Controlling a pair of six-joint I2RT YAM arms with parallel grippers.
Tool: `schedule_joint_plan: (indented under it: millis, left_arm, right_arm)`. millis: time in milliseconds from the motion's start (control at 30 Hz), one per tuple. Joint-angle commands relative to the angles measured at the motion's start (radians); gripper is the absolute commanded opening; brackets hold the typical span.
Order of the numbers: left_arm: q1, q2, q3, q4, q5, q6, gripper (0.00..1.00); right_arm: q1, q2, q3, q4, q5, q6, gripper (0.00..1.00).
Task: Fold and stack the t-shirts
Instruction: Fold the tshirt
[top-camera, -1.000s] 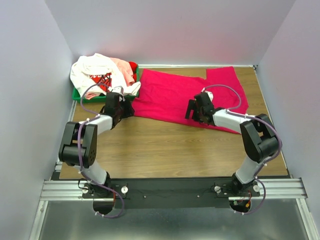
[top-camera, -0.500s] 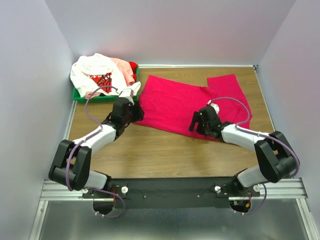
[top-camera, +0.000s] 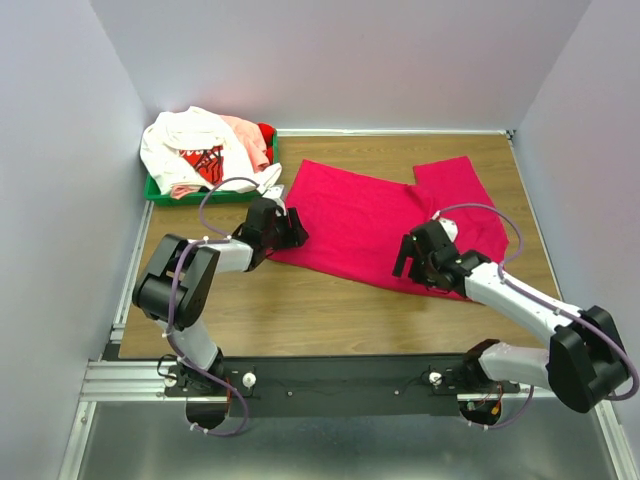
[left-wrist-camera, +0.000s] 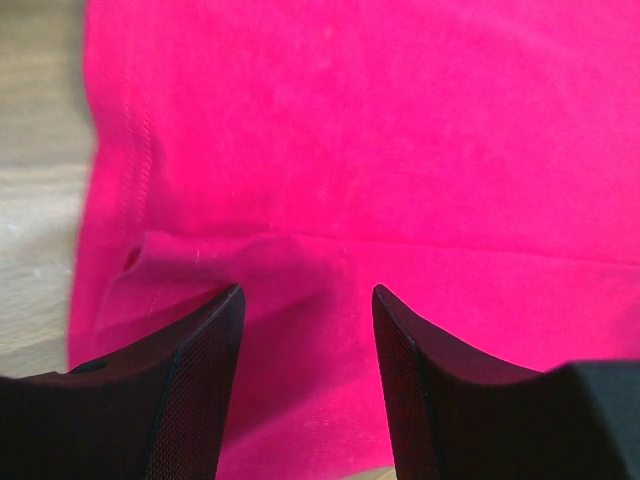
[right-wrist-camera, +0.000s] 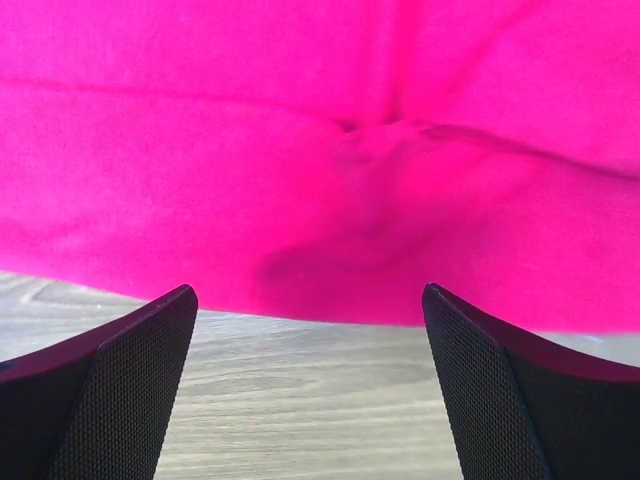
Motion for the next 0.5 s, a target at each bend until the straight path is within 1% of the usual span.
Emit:
schedule_joint_plan:
  millis: [0, 133, 233, 433, 467]
  left_arm:
    - [-0.008, 0.009, -0.049, 0.063, 0.026, -0.002, 0.62]
    - [-0.006, -0.023, -0.107, 0.063, -0.023, -0.002, 0.61]
    - [-0.003, -0.042, -0.147, 0.065, -0.061, -0.005, 0.62]
    - [-0.005, -0.080, -0.219, 0.100, -0.060, -0.033, 0.62]
    - [-0.005, -0.088, -0.222, 0.101, -0.060, -0.034, 0.62]
  right_arm:
    - [-0.003, -0.041, 0.061, -0.171, 0.159, 0.024, 1.00]
    - [-0.077, -0.048, 0.070, -0.194, 0.186, 0.006, 1.00]
    - [-0.169, -0.057, 0.075, -0.192, 0.176, -0.016, 1.00]
    - [-0.246, -0.031, 0.101, -0.185, 0.176, -0.028, 1.00]
    - [-0.253, -0.025, 0.103, -0.185, 0.179, -0.031, 0.98]
